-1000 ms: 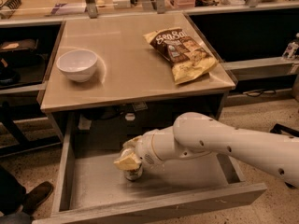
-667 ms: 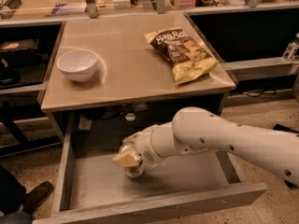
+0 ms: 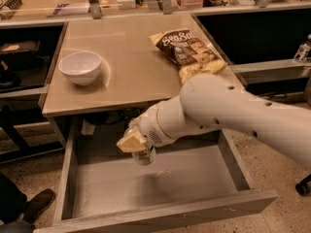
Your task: Pick 7up can from top drawer and place on counter
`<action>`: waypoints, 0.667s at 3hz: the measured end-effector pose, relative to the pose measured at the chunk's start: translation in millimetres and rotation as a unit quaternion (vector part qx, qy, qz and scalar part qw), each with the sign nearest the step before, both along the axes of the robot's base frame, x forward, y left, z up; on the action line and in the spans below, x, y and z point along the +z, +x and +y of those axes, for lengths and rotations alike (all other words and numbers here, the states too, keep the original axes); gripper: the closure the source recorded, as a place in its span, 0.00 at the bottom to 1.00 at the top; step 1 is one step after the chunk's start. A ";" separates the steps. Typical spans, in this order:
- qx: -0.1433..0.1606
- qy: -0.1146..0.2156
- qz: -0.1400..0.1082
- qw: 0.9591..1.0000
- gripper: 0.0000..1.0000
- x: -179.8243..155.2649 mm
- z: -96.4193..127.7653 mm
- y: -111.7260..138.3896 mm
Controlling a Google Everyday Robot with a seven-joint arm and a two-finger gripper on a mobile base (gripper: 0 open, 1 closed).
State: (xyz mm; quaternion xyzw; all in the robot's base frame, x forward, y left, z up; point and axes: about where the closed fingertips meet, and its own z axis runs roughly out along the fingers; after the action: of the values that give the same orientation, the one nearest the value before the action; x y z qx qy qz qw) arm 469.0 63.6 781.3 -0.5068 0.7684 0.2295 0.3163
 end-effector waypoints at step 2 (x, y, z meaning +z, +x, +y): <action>-0.019 0.002 -0.018 1.000 1.00 95.5 -20.6 38.8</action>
Offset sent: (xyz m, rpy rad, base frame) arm 0.0694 -0.0308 0.1486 0.0256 -0.0560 -0.0548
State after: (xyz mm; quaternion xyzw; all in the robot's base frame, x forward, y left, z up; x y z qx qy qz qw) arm 507.9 43.0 876.8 -0.4955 0.7715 0.2163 0.3353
